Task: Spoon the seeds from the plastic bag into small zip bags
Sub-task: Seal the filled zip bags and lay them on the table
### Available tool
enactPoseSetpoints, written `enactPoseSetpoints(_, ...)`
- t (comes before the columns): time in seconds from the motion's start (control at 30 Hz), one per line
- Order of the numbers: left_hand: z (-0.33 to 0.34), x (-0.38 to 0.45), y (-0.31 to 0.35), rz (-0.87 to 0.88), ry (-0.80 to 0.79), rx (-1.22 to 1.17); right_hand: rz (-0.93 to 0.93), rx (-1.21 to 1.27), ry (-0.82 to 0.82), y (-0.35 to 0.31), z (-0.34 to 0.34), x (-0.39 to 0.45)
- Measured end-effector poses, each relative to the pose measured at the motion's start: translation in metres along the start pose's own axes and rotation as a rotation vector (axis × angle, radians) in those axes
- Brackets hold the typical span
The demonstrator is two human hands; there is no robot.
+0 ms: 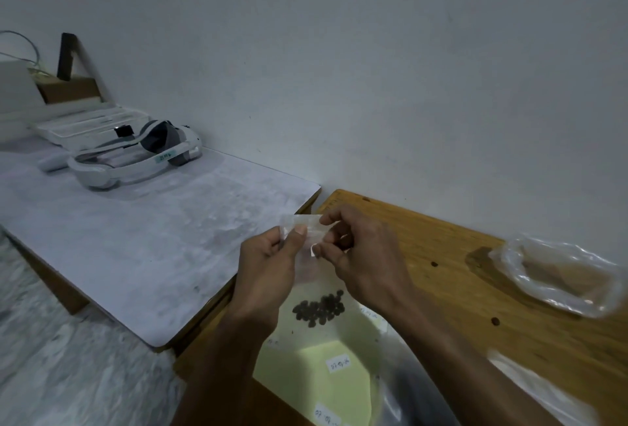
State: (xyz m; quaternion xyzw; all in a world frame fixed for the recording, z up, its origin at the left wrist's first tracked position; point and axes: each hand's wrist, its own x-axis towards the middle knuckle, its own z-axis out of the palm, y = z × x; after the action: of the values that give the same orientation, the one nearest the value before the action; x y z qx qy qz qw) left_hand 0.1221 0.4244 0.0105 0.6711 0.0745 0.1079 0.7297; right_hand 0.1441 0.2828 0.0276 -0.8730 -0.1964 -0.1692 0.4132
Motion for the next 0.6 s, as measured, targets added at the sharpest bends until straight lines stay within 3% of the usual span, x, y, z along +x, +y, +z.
enactPoseSetpoints(0.2,-0.004,0.002,-0.002,-0.003,-0.058,-0.027,0.099,-0.071,0.148,0.003,-0.001,-0.001)
enactPoseSetpoints(0.47,0.005,0.007,-0.004,0.009,-0.066,-0.098,0.269,0.147,0.248,0.02,-0.009,-0.01)
enactPoseSetpoints(0.6,0.014,0.006,-0.001,0.058,-0.075,-0.01,0.332,0.313,0.253,0.024,-0.009,-0.013)
